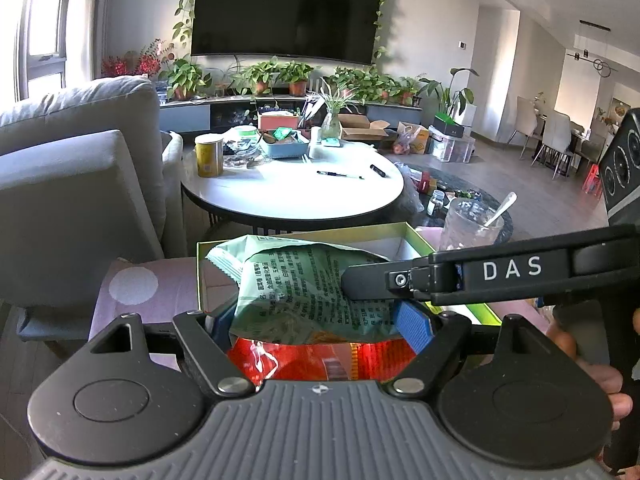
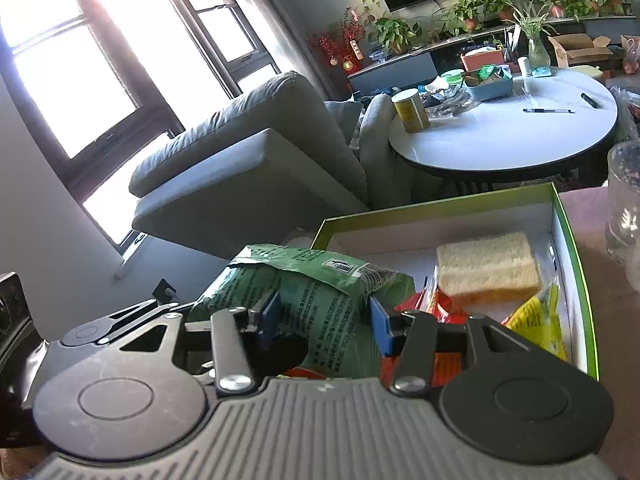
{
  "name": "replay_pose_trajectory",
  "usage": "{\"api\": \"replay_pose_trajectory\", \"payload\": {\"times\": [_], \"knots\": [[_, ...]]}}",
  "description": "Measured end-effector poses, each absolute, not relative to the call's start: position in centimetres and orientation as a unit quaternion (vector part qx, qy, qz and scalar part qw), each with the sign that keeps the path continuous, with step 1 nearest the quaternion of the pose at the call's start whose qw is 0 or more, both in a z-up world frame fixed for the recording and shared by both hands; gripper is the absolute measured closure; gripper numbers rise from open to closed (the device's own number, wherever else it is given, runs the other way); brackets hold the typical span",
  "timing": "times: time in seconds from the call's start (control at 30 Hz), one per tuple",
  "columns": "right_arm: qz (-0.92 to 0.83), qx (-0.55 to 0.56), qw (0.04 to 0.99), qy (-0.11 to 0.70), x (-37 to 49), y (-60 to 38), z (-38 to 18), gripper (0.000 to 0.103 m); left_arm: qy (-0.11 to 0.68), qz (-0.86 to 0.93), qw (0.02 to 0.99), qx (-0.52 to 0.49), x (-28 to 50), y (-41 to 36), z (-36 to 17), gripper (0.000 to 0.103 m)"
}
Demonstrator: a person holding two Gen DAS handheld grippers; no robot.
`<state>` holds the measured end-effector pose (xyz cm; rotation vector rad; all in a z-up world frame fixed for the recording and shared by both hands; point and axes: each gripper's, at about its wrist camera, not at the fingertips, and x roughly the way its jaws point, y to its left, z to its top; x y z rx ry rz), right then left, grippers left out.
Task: Organize snacks
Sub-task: 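Lower the green chip bag into the box and open both grippers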
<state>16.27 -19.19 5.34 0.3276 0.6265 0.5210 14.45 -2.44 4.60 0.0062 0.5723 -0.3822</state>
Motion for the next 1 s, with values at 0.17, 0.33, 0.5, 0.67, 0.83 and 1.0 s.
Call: {"api": "replay_pose_trajectory", "payload": {"times": [0.17,0.33,0.5,0.67,0.83,1.0], "knots": [[0.248,0.163,0.904,0.307,17.8,-19.4,5.2,0.056,0.284,-0.185,0.941,-0.002,16.3,-2.6,4.4,0.027],[0.241,0.154,0.908,0.307,19.4,-19.1,5.1,0.056,0.291,-0.180,0.940,-0.007,18.3,-2.6,3.8,0.027],[0.237,0.159,0.905,0.316,21.0,-19.2,4.4,0.056,0.300,-0.178,0.937,-0.013,19.7,-2.6,2.9,0.027],[0.233,0.160,0.901,0.328,22.1,-19.0,3.6,0.056,0.313,-0.175,0.933,-0.016,20.8,-2.5,2.0,0.027],[0.229,0.160,0.899,0.337,22.8,-18.9,2.7,0.056,0.318,-0.169,0.933,-0.015,21.4,-2.6,1.0,0.026],[0.216,0.151,0.906,0.332,22.9,-19.0,2.2,0.056,0.315,-0.160,0.935,-0.013,21.1,-2.2,0.9,0.022]]}}
